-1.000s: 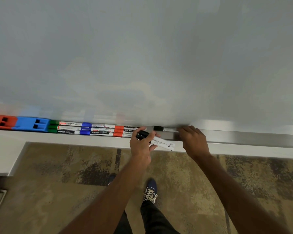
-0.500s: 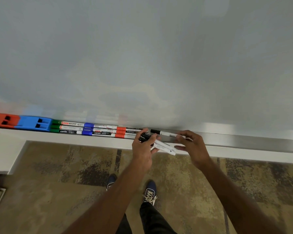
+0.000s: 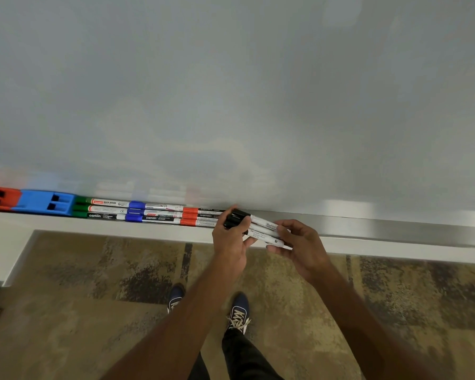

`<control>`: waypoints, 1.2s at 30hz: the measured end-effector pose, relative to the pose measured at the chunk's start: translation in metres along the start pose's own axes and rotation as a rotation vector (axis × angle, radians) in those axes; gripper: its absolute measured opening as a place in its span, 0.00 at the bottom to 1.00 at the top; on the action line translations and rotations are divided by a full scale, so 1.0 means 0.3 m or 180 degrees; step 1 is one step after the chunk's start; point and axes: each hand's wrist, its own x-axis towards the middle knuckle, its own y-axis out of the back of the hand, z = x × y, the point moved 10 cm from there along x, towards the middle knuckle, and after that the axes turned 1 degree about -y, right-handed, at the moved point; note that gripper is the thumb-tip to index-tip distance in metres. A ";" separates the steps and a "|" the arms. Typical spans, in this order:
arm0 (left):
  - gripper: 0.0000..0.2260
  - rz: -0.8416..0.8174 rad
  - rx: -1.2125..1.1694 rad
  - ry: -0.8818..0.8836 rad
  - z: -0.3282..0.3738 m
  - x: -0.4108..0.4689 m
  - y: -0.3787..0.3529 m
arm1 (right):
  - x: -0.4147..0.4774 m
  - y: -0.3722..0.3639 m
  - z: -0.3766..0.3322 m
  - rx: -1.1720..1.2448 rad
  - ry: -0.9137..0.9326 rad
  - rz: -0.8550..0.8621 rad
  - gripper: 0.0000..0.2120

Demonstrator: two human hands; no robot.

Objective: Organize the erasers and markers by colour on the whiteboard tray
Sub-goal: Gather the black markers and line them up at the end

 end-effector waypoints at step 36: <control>0.42 -0.1227 0.6397 -0.2841 -0.118 -0.025 -0.111 | 0.122 0.050 -0.055 -0.1849 0.0162 0.1127 0.17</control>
